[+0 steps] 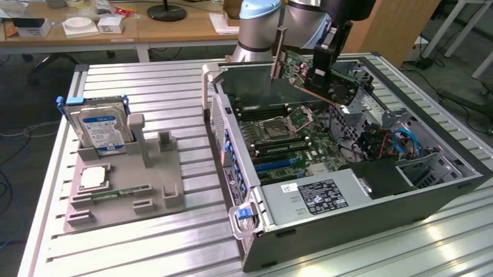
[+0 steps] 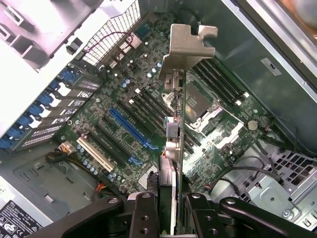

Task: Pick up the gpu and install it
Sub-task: 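Insert the gpu into the slot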

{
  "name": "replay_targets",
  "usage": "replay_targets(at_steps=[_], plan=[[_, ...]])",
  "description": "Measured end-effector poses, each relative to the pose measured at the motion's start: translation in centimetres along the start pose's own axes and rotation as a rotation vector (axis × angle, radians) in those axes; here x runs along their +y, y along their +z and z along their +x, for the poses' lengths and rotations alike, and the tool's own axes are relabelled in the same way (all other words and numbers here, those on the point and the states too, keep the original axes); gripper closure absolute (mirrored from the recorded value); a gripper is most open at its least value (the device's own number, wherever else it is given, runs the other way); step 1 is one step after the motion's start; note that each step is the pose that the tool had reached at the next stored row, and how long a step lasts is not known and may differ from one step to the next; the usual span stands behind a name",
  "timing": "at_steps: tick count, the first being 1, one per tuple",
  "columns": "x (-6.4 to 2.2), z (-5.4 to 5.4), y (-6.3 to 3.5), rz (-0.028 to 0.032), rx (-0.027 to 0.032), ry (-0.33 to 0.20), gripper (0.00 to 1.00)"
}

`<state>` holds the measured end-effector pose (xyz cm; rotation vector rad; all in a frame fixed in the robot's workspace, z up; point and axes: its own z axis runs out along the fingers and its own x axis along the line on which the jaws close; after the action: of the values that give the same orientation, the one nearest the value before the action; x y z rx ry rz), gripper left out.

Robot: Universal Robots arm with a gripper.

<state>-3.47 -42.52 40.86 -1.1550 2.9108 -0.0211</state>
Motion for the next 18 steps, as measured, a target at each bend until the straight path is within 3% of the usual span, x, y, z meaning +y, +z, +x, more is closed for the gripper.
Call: replay_targets(at_steps=[7,18], plan=[[-0.02,0.02,0.00,-0.0002,-0.0006,-0.039,0.73],[-0.02,0.02,0.01,-0.0007,-0.0024,-0.148,0.73]])
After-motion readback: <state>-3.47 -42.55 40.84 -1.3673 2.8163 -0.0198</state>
